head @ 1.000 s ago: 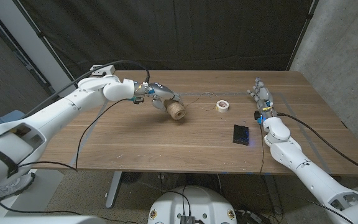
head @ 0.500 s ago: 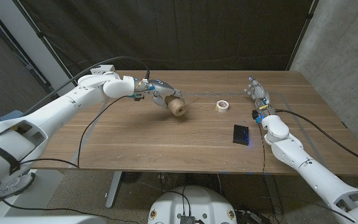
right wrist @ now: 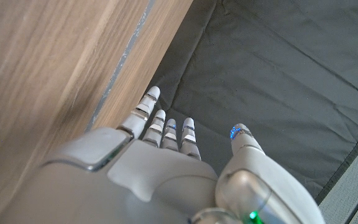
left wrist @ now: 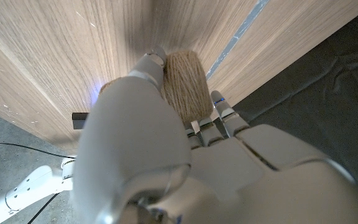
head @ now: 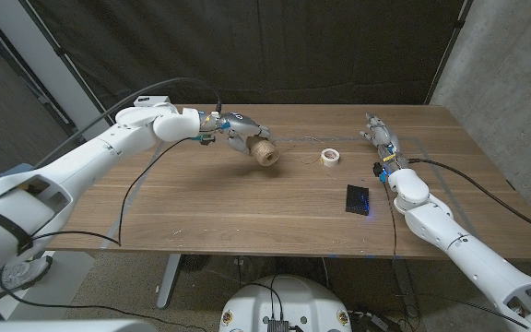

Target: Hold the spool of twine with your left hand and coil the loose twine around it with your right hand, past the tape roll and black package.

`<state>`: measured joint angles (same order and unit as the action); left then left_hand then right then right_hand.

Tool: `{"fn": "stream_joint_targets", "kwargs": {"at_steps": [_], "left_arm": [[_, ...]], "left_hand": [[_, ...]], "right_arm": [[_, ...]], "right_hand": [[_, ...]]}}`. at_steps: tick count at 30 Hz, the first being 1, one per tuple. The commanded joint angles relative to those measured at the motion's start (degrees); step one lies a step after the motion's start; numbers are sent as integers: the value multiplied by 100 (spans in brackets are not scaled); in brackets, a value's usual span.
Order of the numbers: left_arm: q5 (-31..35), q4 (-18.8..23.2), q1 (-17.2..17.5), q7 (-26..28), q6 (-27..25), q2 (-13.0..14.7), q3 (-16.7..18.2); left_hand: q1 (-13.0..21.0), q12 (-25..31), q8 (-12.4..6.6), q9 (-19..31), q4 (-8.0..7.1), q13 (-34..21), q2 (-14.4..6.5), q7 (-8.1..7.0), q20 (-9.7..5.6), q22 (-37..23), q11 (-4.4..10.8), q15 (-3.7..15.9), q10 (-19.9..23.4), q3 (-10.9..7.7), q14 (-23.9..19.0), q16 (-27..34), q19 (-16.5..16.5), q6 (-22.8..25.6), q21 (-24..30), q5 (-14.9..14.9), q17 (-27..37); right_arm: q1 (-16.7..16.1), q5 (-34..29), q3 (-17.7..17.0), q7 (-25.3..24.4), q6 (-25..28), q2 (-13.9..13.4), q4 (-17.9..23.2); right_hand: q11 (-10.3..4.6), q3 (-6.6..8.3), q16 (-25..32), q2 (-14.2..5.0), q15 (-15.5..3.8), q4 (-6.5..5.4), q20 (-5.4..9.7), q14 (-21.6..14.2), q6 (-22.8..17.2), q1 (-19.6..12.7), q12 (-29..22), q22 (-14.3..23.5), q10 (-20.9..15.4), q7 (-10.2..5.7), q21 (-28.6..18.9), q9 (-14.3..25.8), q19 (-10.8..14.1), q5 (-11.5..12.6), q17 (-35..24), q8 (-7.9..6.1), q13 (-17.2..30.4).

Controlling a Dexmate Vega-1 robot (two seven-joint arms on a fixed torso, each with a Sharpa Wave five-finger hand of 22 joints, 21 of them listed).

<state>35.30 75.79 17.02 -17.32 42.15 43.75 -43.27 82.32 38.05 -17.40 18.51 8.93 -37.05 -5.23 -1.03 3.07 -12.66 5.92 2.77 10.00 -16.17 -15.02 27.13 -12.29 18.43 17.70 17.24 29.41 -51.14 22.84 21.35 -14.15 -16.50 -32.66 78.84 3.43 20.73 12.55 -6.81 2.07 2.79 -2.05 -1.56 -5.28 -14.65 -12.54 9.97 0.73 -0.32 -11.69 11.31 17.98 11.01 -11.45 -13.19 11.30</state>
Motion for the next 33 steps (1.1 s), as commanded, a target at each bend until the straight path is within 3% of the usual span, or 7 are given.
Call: {"fn": "stream_joint_targets", "kwargs": {"at_steps": [1, 16, 33], "left_arm": [[17, 39, -58, 94, -28, -16, 34], [-26, 172, -112, 86, -96, -33, 94], [-97, 360, -71, 43, -208, -33, 159]], "left_hand": [[42, 28, -12, 22, -8, -28, -21, -5, -46, -31, -10, 20, 10, 19, -17, 38, -26, 34, 52, 38, 5], [15, 44, -10, 53, -17, -54, -34, -2, -46, -31, -14, 8, 3, 25, -26, 13, -26, 45, 68, 55, -9], [-12, 62, -9, 82, -22, -77, -45, -8, -54, -31, -1, 6, 13, 36, -27, -1, -24, 55, 83, 70, -11]], "right_arm": [[21, -93, 83, 59, 182, -84, 101], [27, -242, 198, 27, 283, -93, 121], [-67, -260, 199, 94, 333, -215, 269]], "right_hand": [[32, 13, 29, -3, -7, 45, -11, -77, -75, -80, -54, 18, -49, 3, -36, 20, 56, -8, -8, -56, 26], [47, 2, 114, 14, -98, 191, 22, -355, -462, -193, -137, 21, -412, 61, -78, 29, 251, -28, -16, -137, 33], [18, -12, 140, 27, -146, 255, 41, -458, -544, -238, -160, 23, -557, 39, -95, 34, 348, -35, -21, -132, 38]]}}
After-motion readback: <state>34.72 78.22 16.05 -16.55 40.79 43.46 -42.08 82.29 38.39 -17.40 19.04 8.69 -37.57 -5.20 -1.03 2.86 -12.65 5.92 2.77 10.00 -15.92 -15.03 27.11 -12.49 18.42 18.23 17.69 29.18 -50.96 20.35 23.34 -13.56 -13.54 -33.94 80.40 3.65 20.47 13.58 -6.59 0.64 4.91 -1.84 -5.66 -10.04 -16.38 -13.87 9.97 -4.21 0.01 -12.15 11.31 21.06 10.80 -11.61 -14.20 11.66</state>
